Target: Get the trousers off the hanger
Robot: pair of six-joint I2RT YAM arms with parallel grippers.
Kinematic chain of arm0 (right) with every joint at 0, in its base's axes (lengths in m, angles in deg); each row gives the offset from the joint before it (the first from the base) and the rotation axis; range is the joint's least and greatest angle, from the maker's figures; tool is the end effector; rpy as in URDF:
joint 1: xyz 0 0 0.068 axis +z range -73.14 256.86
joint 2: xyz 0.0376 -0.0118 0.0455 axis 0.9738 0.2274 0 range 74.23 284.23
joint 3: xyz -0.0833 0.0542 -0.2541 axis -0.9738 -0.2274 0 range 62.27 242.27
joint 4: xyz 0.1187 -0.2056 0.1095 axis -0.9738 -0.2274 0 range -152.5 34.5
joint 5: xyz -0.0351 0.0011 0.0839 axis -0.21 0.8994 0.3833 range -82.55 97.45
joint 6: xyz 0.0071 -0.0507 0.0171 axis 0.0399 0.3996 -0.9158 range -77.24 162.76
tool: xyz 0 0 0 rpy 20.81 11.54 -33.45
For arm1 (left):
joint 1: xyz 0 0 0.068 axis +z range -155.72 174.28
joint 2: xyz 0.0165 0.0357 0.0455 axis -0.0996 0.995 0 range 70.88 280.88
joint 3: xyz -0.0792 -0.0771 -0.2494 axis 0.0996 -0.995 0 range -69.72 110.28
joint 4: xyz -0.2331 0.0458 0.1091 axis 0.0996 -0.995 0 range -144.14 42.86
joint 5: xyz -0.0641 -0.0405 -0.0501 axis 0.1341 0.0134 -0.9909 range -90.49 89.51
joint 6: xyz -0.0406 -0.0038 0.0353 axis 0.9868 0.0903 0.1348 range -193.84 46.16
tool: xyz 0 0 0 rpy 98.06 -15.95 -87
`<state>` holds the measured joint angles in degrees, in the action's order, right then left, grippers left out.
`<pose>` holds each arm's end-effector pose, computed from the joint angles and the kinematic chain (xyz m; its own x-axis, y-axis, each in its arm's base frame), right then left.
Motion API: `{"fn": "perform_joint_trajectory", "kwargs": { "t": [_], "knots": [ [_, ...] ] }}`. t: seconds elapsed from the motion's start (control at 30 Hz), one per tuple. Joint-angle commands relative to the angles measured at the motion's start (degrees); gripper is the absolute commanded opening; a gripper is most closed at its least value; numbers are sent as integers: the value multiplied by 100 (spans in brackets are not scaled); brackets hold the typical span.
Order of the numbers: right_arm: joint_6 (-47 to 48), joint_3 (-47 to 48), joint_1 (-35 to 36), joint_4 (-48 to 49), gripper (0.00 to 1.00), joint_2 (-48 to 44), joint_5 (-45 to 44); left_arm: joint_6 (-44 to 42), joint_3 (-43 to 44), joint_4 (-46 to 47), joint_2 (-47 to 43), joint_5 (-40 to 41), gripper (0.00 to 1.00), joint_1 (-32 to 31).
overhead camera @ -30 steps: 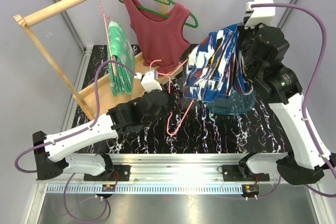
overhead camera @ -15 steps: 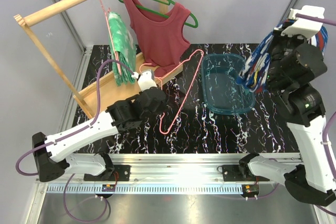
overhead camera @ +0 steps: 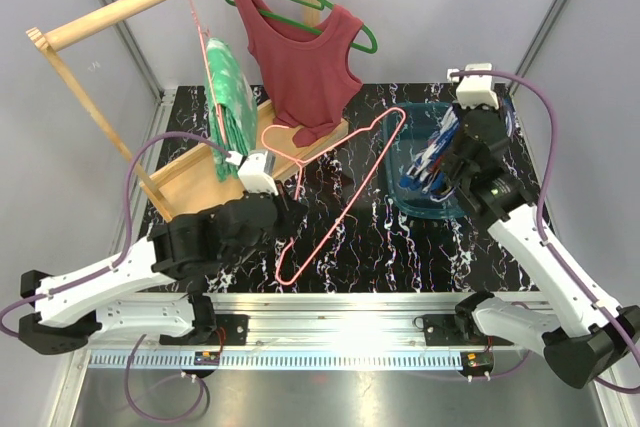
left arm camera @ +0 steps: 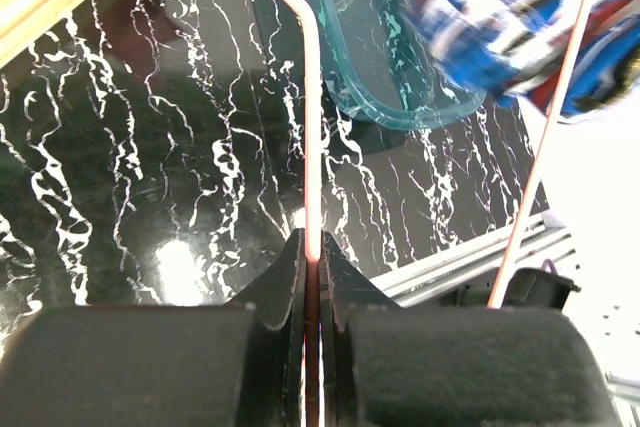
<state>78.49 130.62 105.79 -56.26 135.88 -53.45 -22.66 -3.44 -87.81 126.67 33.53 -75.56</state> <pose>0.2091 0.0801 0.4435 -0.2332 -0.4533 -0.8603 0.4793 0.7162 -0.5073 0.0844 -0.1725 0.3834 -0.5850 -0.2804 -0.7611 0.2485 0.8313 -0.4972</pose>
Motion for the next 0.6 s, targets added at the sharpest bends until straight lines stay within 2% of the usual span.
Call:
{"fn": "perform_joint_trajectory", "kwargs": {
  "t": [0.0, 0.27, 0.57],
  "knots": [
    [-257, -59, 16, 1069, 0, -407, -326, -82, -98, -143, -261, 342, 0, -100],
    [-320, -578, -150, 1236, 0, -189, -765, -126, -335, -179, -446, 360, 0, -126],
    [-619, -412, -362, 998, 0, 1050, -405, -143, -537, -3, -560, 272, 0, -126]
  ]
}}
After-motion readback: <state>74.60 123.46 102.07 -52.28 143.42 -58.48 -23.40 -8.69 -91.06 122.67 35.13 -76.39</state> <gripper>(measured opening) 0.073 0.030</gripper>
